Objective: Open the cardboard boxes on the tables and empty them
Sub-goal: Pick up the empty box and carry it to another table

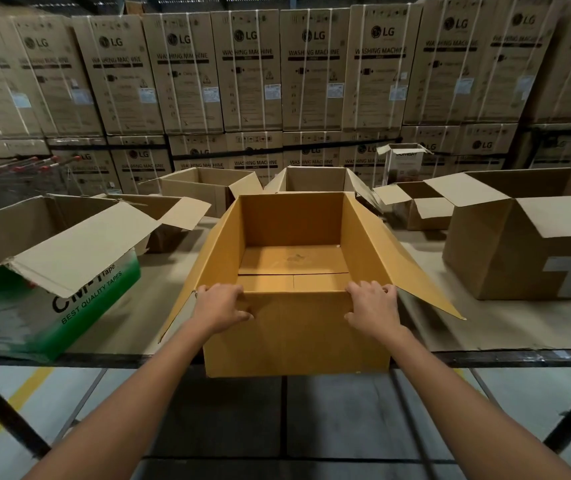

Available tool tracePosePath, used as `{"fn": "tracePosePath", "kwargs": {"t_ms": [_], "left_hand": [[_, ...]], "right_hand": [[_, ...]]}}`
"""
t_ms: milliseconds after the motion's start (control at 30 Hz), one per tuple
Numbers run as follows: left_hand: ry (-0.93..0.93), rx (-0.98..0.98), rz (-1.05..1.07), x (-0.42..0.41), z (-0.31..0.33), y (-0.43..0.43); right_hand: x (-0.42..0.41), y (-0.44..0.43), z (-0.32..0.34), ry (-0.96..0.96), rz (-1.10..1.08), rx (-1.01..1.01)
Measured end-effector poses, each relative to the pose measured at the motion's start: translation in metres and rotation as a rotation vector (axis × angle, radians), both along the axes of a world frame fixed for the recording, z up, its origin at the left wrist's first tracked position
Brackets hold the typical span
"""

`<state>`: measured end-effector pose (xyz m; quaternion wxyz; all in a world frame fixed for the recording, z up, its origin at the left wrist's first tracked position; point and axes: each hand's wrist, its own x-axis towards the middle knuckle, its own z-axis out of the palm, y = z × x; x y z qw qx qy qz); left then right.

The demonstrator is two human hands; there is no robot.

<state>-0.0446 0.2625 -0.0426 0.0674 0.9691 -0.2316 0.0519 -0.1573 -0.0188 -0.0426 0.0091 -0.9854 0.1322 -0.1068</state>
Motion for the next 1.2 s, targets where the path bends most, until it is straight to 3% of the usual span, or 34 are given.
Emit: {"fn": "tracePosePath", "kwargs": {"t_ms": [333,600,900,1200], "left_hand": [[-0.124,0.004,0.050,0.001,-0.021,-0.004],[-0.093,0.057,0.157,-0.027,-0.023,-0.006],[-0.146,-0.355,0.068,-0.112,0.005,0.034],[-0.180,-0.673,0.189,-0.234,0.014,0.121]], "right_hand": [[-0.003,0.003,-0.015,-0.140,-0.069,-0.049],[-0.019,0.015,-0.004,-0.003,-0.053,0.040],[-0.078,0.073,0.000,-0.206,0.123,0.507],[-0.154,0.179,-0.014,-0.344,0.341,0.818]]}}
